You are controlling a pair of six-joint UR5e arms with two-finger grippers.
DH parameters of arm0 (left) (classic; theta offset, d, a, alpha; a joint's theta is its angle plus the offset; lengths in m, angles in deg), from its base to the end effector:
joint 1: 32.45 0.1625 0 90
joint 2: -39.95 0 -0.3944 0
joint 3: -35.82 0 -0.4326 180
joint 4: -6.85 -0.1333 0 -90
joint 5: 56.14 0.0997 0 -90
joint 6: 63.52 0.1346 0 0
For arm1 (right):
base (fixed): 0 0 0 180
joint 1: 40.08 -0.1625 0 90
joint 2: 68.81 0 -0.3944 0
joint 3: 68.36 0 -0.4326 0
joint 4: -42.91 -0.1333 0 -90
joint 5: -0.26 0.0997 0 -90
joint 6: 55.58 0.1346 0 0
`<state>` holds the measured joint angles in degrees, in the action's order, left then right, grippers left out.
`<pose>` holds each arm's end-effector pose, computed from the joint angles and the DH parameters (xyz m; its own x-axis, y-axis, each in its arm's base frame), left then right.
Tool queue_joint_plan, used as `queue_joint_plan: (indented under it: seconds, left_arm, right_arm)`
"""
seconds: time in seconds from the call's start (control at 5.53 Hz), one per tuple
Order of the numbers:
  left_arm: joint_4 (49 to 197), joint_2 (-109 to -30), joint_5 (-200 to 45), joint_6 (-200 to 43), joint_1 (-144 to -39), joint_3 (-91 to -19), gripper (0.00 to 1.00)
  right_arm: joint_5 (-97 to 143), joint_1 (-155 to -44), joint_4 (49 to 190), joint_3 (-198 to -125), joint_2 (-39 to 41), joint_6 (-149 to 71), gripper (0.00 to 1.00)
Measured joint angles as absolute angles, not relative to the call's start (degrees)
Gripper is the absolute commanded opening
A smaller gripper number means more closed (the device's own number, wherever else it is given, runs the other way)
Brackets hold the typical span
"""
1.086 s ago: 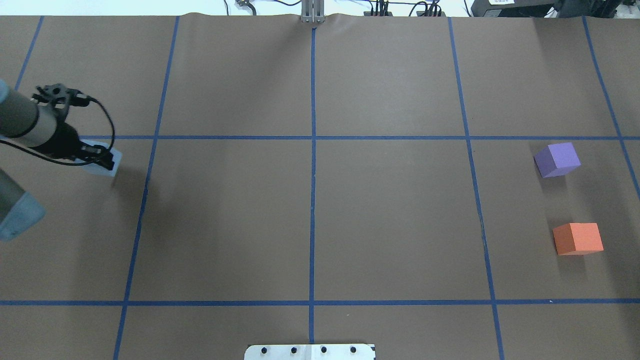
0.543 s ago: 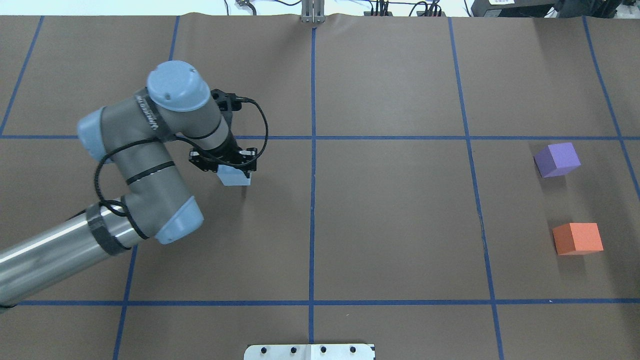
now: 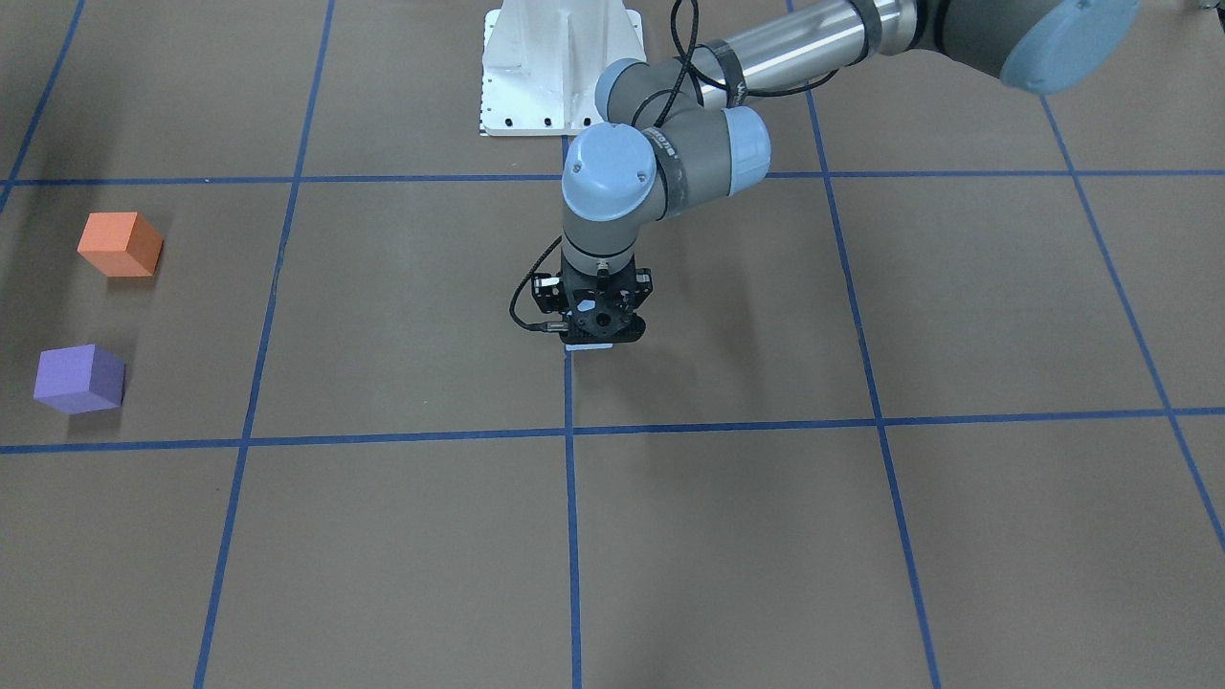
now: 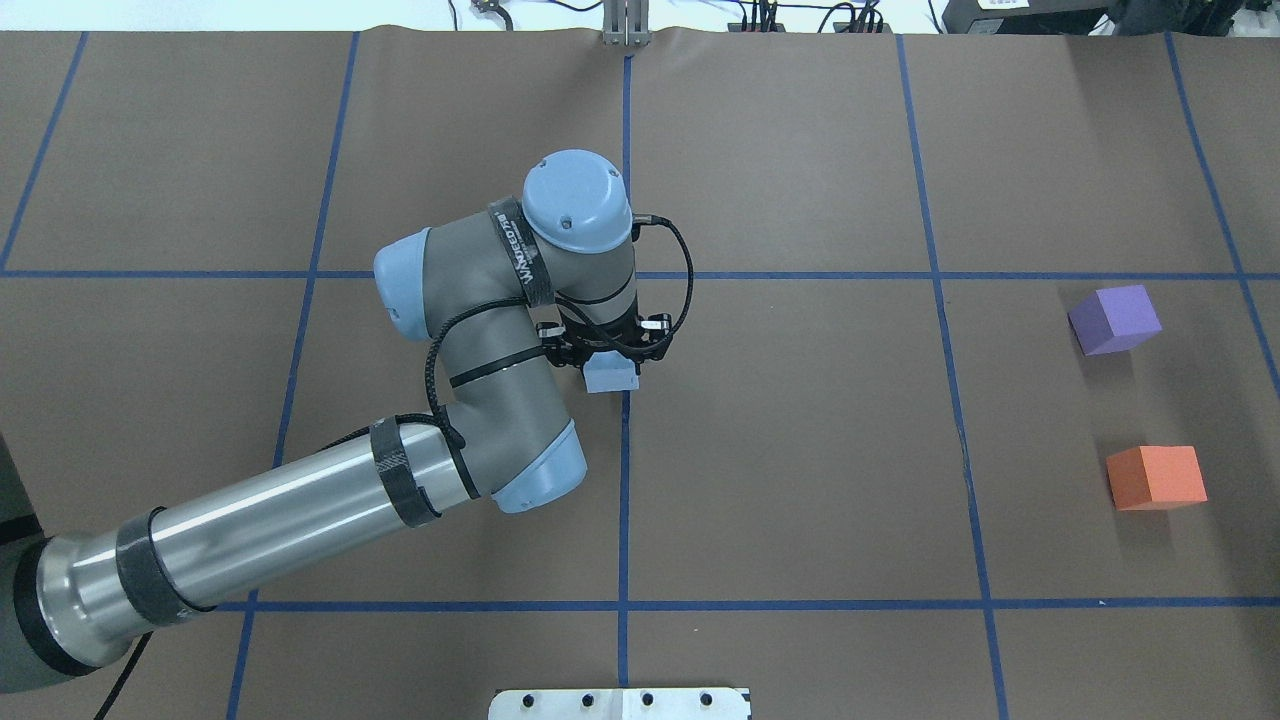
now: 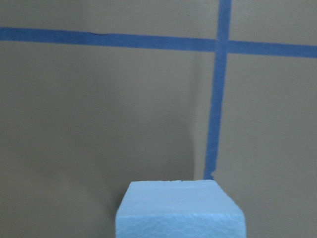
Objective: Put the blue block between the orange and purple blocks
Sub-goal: 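Carry the light blue cube with the left gripper to the table center and release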
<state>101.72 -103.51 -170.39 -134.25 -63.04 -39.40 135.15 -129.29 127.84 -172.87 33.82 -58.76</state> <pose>0.6588 -0.4801 0.1472 0.6617 -0.0416 -0.7486 0.0021 0.9986 -0.0536 0.0320 -0.4571 0.6158 0.7054 -0.1501 0.6928 0.0529 0.9858 0.1597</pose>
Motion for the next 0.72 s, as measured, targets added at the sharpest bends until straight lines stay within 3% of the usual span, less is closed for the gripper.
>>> queue_joint_plan:
  seconds: [0.36,0.72]
  left_arm:
    - [101.81,-104.13,-166.68,-134.19,-61.08,-38.74,1.00]
    - [96.60,-104.14,-168.18,-124.49,-64.01,-42.45,1.00]
  right_arm:
    - [135.23,-129.29,124.40,-172.74,33.87,-58.71,1.00]
    - [135.39,-129.29,119.45,-173.40,34.05,-58.69,1.00]
